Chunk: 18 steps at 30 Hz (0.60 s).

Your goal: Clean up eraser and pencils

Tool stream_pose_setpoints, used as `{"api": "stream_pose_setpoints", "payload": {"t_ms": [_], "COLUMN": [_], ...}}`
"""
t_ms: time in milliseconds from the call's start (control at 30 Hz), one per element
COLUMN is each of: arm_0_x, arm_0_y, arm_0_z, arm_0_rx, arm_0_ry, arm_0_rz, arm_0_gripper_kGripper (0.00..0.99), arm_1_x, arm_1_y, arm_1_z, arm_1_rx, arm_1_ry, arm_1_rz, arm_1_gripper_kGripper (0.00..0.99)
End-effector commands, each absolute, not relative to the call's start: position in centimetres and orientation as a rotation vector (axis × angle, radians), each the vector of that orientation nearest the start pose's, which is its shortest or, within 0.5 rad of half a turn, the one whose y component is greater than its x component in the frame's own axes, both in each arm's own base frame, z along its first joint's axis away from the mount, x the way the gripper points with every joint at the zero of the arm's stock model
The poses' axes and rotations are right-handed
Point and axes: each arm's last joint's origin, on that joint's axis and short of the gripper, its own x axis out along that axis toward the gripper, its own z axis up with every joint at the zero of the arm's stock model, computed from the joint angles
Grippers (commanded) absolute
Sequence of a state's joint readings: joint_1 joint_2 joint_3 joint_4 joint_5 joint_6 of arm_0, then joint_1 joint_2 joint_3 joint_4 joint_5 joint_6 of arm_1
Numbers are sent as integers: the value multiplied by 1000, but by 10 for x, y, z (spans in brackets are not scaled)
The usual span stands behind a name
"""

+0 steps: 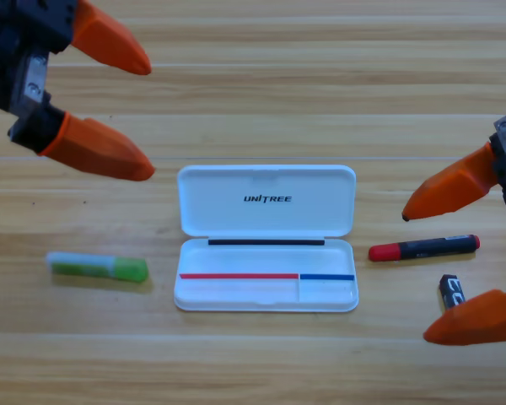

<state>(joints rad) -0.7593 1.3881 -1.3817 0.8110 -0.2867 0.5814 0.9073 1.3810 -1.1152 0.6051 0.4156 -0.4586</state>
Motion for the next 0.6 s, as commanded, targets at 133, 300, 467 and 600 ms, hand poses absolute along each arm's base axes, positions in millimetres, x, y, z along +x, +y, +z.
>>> {"api": "stream_pose_setpoints", "payload": {"t_ms": [133, 300, 467, 600], "arm_0_x": [163, 163, 164, 176], "arm_0_y": [-178, -178, -174, -175], "arm_0_z": [396, 395, 400, 409], "arm_0_rx": [721, 724, 783, 923], "arm_0_ry": [619, 623, 599, 597], "arm_0_rz": [-1223, -1218, -1160, -1060], "arm_0_gripper_kGripper": [965, 965, 963, 965], "arm_1_x": [125, 121, 114, 121], "arm_1_y": [202, 194, 181, 174], "arm_1_z": [342, 346, 351, 350], "arm_1_rx": [-613, -597, -572, -564], "arm_1_ry": [668, 660, 646, 655], "arm_1_rz": [1421, 1389, 1326, 1203], "arm_1_gripper_kGripper": [982, 982, 985, 989]}}
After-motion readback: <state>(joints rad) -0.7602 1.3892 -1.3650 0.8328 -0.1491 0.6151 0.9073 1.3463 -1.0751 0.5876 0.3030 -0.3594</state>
